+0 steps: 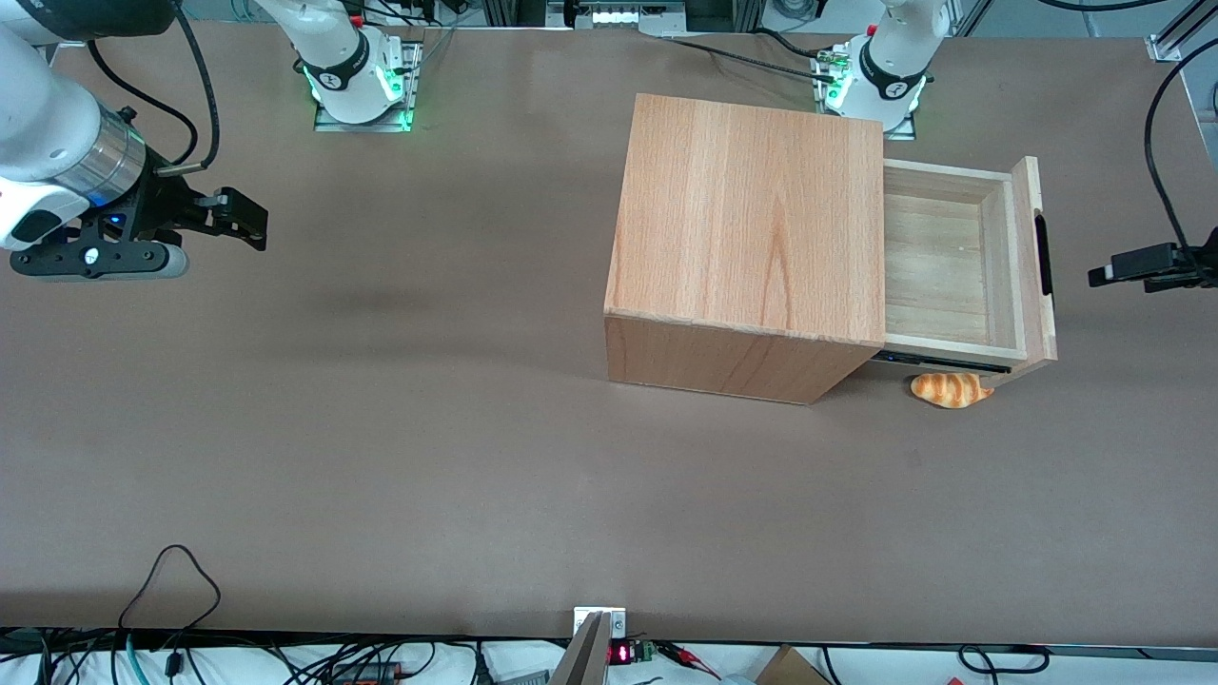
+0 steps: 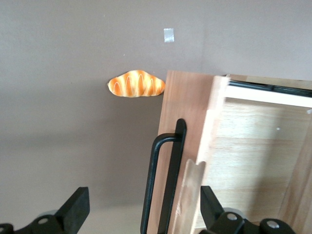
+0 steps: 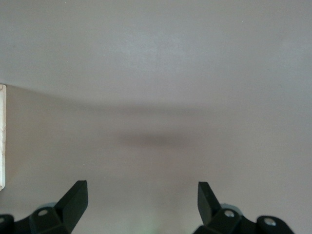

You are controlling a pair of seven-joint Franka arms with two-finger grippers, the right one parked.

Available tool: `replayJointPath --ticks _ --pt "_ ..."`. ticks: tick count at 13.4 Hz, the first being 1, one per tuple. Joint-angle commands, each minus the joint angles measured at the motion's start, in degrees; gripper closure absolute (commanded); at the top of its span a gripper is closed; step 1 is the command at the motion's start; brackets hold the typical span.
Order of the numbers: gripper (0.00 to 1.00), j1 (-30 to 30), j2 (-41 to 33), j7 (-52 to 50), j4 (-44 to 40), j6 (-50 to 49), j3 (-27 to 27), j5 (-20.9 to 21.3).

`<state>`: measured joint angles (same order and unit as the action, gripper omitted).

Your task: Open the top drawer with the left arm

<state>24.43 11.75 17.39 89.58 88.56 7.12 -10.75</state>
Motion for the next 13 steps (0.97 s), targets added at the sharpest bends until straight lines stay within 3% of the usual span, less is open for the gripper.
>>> replayJointPath --ticks 1,6,10,13 --pt "0.00 -0.2 0.4 0.4 -4.0 -2.5 1.5 1.9" --pt "0.00 -0.6 -1.5 -1.6 -6.3 -2.7 2.7 4.9" --pt "0.00 -9.1 -2.8 -5.5 -6.9 -2.7 -0.2 8.5" --pt "0.00 -16.7 -5.3 -8.3 -7.1 -2.7 -6.3 9.5"
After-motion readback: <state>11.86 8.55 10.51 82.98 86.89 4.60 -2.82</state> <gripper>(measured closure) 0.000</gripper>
